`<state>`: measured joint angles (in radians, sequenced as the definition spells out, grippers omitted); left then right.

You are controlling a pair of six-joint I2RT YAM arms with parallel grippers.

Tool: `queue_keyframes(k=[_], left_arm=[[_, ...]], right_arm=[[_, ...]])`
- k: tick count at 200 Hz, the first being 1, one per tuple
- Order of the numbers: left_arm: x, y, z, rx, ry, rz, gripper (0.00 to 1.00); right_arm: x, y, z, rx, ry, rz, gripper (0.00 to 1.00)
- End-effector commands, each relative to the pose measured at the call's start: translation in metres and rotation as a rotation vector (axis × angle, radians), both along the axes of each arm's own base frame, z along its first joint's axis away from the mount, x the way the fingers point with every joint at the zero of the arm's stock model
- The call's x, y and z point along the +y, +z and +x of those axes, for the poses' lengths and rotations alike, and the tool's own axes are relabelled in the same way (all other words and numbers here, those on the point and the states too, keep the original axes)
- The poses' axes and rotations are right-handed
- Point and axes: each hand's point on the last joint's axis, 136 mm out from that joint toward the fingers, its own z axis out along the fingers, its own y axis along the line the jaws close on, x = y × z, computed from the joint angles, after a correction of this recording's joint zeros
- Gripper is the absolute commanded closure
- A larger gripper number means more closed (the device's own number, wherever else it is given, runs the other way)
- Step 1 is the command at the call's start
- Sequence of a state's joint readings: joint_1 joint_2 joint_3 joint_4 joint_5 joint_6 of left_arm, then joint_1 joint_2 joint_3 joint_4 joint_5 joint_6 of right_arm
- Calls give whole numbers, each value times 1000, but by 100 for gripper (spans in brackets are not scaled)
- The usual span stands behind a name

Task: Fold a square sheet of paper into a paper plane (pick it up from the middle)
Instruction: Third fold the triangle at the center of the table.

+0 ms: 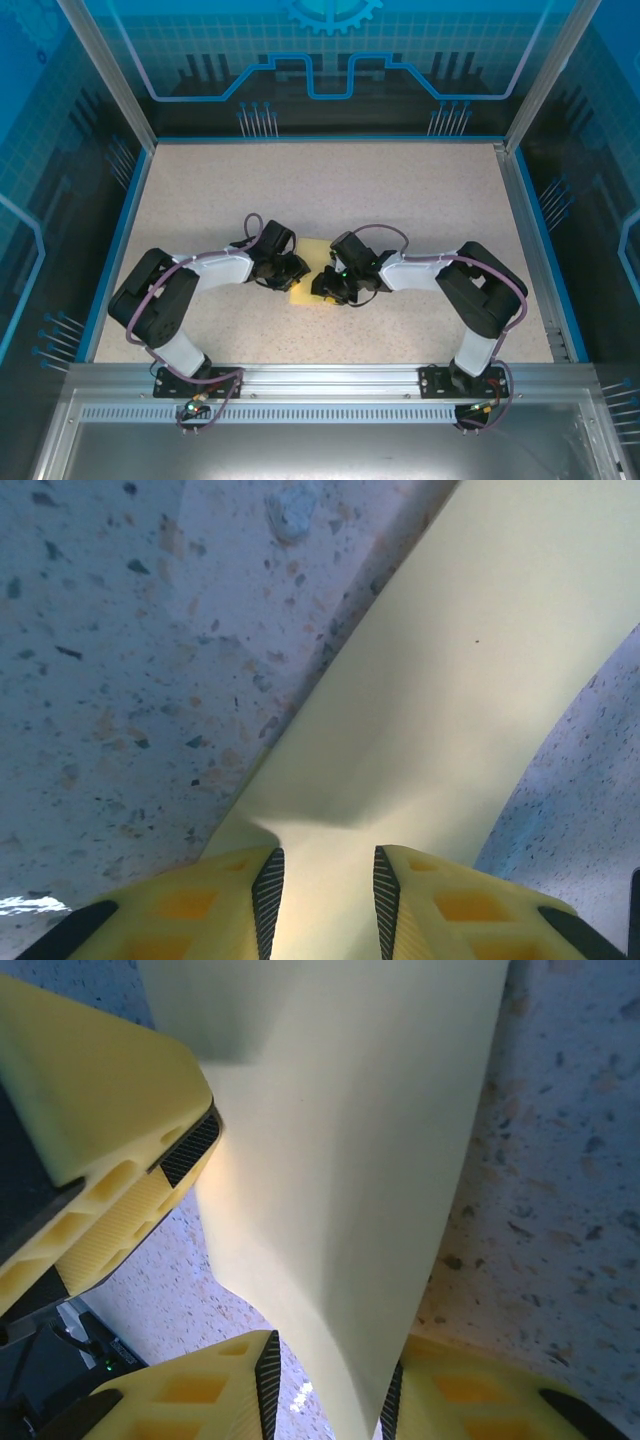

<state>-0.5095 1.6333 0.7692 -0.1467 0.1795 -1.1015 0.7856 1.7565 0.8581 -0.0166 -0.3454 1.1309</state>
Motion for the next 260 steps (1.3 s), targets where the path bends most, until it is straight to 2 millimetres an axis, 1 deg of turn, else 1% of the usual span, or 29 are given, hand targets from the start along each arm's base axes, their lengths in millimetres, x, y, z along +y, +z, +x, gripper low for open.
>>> queue_keyframes(k=[1, 16, 45, 59, 72, 102, 124, 139, 159, 188, 199, 215, 224, 250, 260], left_arm=[[19, -21, -21, 92, 32, 66, 64], [19, -21, -22, 92, 31, 65, 64], [17, -16, -20, 78, 19, 55, 64], [11, -6, -14, 38, -7, 27, 64], [2, 10, -6, -27, -49, -10, 63], [-18, 49, 19, -181, -142, -96, 64], [-34, 63, 32, -242, -201, -145, 66], [-39, 61, 38, -248, -218, -147, 67], [-38, 47, 42, -217, -221, -116, 70], [-30, 19, 40, -151, -198, -59, 73], [-27, 13, 39, -141, -192, -45, 74], [-22, 11, 38, -140, -192, -20, 74], [-21, 12, 37, -142, -196, -11, 74], [-19, 10, 34, -140, -210, 2, 74], [-19, 7, 33, -133, -213, 3, 74]], right_arm=[[3, 6, -4, -10, 1, 19, 68], [1, 5, -5, -7, -2, 14, 72], [-7, -1, -10, 21, -7, -27, 87], [-15, -3, -12, 25, -9, -58, 94], [-25, -4, -14, 21, 0, -91, 100], [-44, 1, -16, 22, 37, -126, 100], [-53, 5, -18, 28, 61, -132, 100], [-56, 7, -18, 33, 66, -129, 100], [-58, 8, -15, 29, 56, -118, 100], [-53, 10, -11, 26, 53, -95, 100], [-52, 10, -9, 26, 50, -86, 100], [-50, 9, -8, 30, 48, -76, 100], [-48, 10, -7, 29, 47, -70, 98], [-48, 11, -4, 22, 32, -56, 85], [-48, 11, -4, 22, 23, -48, 82]])
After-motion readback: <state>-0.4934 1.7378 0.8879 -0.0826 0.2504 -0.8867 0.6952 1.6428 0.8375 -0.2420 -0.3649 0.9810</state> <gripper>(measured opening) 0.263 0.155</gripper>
